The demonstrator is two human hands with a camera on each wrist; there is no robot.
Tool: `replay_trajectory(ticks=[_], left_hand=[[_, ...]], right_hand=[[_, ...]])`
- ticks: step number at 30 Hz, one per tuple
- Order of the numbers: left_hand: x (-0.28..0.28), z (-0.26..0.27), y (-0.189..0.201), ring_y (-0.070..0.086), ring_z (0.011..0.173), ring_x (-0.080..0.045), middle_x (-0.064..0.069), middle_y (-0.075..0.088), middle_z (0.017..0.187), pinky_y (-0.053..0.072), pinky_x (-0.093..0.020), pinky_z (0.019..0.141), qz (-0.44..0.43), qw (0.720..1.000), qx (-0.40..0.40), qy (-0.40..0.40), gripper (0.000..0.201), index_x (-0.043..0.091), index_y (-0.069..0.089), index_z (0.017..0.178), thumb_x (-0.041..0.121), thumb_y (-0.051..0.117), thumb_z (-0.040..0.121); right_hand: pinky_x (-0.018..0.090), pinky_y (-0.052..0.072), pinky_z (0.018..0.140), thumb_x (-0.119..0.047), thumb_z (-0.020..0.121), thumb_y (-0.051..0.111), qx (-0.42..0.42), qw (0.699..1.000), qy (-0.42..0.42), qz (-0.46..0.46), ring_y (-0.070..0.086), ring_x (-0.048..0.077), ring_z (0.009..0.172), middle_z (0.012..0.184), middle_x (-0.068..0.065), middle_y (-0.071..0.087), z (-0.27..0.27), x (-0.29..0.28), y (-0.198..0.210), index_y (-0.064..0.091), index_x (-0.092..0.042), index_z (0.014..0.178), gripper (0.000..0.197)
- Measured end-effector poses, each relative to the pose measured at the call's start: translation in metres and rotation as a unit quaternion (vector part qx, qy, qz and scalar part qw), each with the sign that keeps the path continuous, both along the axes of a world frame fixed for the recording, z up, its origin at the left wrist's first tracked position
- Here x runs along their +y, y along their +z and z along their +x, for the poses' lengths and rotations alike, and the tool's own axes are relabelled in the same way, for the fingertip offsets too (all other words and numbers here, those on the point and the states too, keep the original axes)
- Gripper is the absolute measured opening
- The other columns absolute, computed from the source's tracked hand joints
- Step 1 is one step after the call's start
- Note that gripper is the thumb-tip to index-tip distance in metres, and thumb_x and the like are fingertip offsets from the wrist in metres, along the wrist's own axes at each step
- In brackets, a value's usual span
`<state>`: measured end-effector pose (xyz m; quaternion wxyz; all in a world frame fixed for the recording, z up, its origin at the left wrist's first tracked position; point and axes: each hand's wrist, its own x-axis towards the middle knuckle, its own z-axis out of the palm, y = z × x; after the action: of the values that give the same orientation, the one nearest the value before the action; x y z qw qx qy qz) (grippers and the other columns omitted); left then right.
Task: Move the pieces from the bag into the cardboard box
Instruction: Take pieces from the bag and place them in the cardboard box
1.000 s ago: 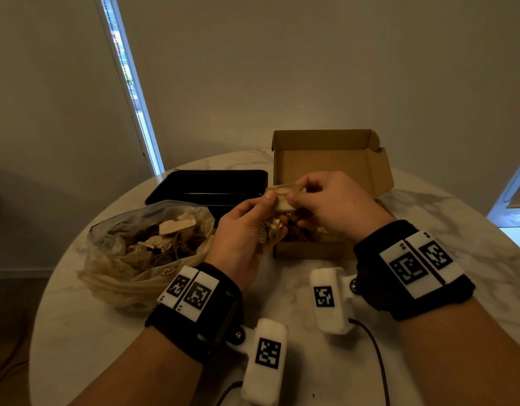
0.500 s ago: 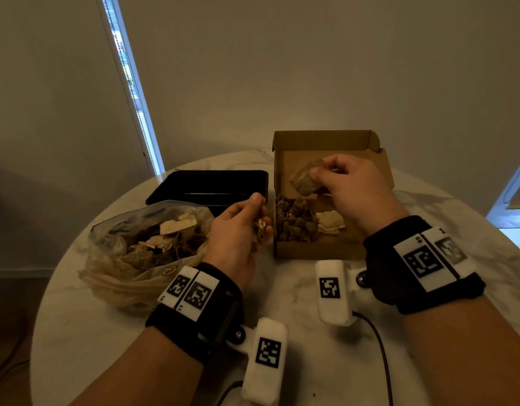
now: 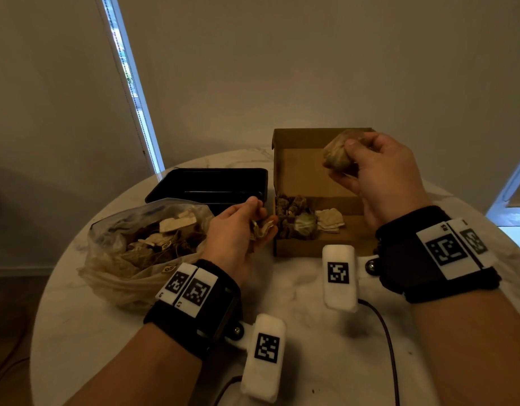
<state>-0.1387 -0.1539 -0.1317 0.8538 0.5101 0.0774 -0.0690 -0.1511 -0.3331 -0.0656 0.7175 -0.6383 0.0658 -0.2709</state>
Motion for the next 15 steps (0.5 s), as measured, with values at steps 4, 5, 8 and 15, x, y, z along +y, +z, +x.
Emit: replay_trajectory(ticks=[4, 5, 8, 15], left_hand=[[-0.001, -0.002, 0.003, 0.062, 0.054, -0.006, 0.0, 0.066, 0.075, 0.049, -0.017, 0.046, 0.014, 1.0, -0.019, -0.002, 0.016, 0.01, 0.071, 0.103, 0.024, 0.066, 0.098], [-0.001, -0.002, 0.003, 0.058, 0.05, -0.003, 0.001, 0.066, 0.077, 0.046, -0.015, 0.044, 0.023, 0.999, -0.028, -0.002, 0.017, 0.011, 0.071, 0.105, 0.025, 0.068, 0.096], [-0.002, -0.004, 0.005, 0.054, 0.051, -0.002, 0.002, 0.07, 0.087, 0.04, -0.014, 0.043, 0.03, 0.998, -0.059, -0.02, 0.022, 0.014, 0.074, 0.11, 0.027, 0.073, 0.092], [-0.006, -0.011, 0.01, 0.052, 0.054, -0.003, 0.005, 0.073, 0.083, 0.04, -0.015, 0.045, 0.049, 0.988, -0.115, -0.092, 0.041, 0.016, 0.075, 0.115, 0.036, 0.076, 0.079]], right_hand=[[0.029, 0.061, 0.071, -0.016, 0.103, 0.056, 0.027, 0.999, 0.042, -0.008, 0.075, 0.023, 0.095, 0.115, 0.011, 0.069, -0.001, -0.002, 0.0, 0.063, -0.015, 0.115, 0.014], [0.027, 0.06, 0.068, -0.017, 0.102, 0.058, 0.045, 0.996, 0.063, -0.035, 0.074, 0.023, 0.095, 0.116, 0.01, 0.069, -0.002, -0.002, -0.001, 0.064, -0.014, 0.118, 0.017], [0.023, 0.058, 0.064, -0.016, 0.097, 0.065, 0.087, 0.98, 0.127, -0.124, 0.073, 0.022, 0.097, 0.113, 0.009, 0.071, -0.003, 0.002, -0.005, 0.066, -0.01, 0.12, 0.023], [0.03, 0.06, 0.068, -0.022, 0.091, 0.073, 0.118, 0.943, 0.195, -0.243, 0.075, 0.017, 0.08, 0.087, 0.008, 0.078, -0.008, 0.013, -0.008, 0.063, -0.018, 0.099, 0.014]])
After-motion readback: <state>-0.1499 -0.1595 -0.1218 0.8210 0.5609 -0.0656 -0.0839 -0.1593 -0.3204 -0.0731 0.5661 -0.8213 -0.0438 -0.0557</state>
